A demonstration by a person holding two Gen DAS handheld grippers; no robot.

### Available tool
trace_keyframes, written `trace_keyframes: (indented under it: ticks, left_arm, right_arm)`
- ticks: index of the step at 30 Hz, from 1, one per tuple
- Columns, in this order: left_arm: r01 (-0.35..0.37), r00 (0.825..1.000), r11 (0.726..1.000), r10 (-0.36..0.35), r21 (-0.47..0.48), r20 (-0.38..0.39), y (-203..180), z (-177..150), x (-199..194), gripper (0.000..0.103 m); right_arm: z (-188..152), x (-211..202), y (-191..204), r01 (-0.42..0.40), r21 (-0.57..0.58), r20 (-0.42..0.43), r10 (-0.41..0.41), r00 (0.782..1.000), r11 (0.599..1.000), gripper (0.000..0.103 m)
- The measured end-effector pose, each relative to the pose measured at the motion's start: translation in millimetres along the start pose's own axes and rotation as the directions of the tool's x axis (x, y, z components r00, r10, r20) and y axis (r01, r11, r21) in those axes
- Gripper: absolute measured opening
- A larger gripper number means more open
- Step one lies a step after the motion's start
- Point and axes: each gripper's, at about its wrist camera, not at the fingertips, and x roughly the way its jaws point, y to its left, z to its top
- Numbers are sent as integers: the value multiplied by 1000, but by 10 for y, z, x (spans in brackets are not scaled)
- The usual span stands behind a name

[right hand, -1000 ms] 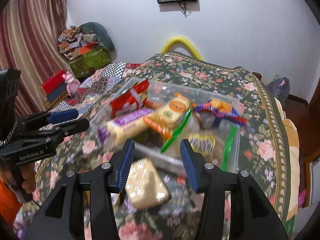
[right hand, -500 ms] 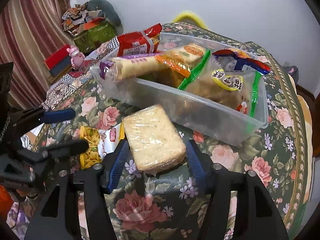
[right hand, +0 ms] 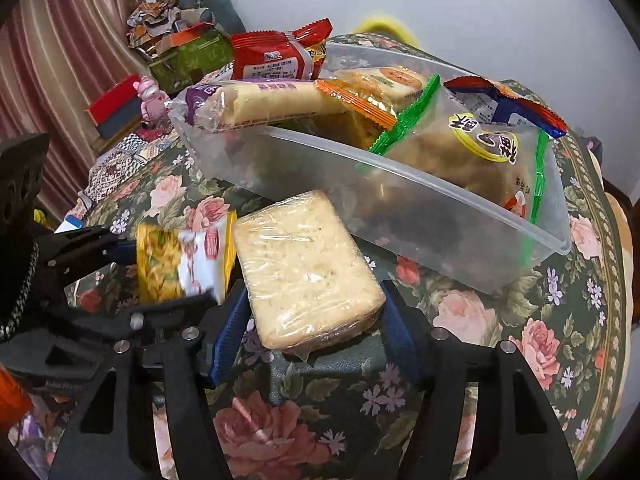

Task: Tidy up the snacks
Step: 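Grasp yellow chip bag with left tool while right tool grasps square wrapped bread, then drop chip bag into box with left tool while right tool places bread in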

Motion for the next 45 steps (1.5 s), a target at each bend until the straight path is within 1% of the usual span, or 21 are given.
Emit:
trace_keyframes:
  ticks: [2, 5, 6, 8, 9, 11, 12, 20, 25, 30, 33, 36, 39, 43, 45]
  left_arm:
    - [-9, 1000, 1000, 9, -7, 12, 17, -12, -25, 45]
    - [-14, 999, 1000, 15, -6, 38, 38, -5, -127, 39]
    - [-12, 999, 1000, 13, -6, 43, 18, -5, -157, 36]
    - [-13, 998, 1000, 13, -1, 57, -12, -5, -241, 25]
    - [-10, 998, 1000, 10, 0, 63, -20, 2, -289, 24]
    - [-11, 997, 1000, 11, 1, 78, -51, 19, -375, 18]
    - [-10, 996, 1000, 10, 3, 86, -64, 28, -432, 17]
    - [1, 987, 1000, -5, 25, 158, -185, 155, -829, 16]
    - [5, 976, 999, -14, 43, 219, -283, 350, -1064, 16]
    - [1, 965, 999, -13, 46, 263, -347, 574, -1166, 16]
    - [-7, 960, 999, -7, 49, 280, -374, 732, -1141, 16]
    - [-14, 959, 999, 0, 48, 282, -388, 911, -1048, 16]
    - [-33, 960, 998, 19, 46, 279, -398, 1085, -922, 16]
    - [-53, 960, 998, 40, 40, 276, -370, 1292, -731, 16]
    - [-69, 960, 997, 58, 33, 272, -344, 1393, -625, 16]
  right_arm:
    - [-29, -29, 1, -1, 0, 5, 1, 1000, 1000, 56]
    - [-85, -94, 12, 19, -1, 22, -19, 1000, 1000, 56]
    - [-91, -118, 13, 24, -2, 28, -23, 999, 1000, 55]
    - [-105, -186, 5, 23, 10, 42, -23, 999, 1000, 55]
    - [-122, -221, -9, 18, 16, 48, -19, 999, 1000, 55]
    - [-119, -301, -3, 15, 24, 65, -16, 998, 1000, 55]
    - [-122, -345, 3, 16, 24, 75, -18, 997, 1000, 54]
    - [-108, -696, 20, 24, 27, 161, -28, 986, 999, 53]
    - [-24, -875, -6, 29, 36, 219, -36, 975, 999, 53]
    - [153, -1019, -40, 45, 45, 280, -56, 958, 998, 53]
    - [298, -1059, -97, 59, 56, 311, -74, 948, 997, 53]
    - [479, -1050, -165, 74, 71, 331, -93, 939, 995, 53]
    - [657, -1000, -251, 86, 84, 339, -109, 934, 993, 53]
    - [926, -853, -336, 127, 93, 339, -151, 928, 988, 53]
    - [970, -793, -362, 137, 101, 339, -163, 926, 985, 53]
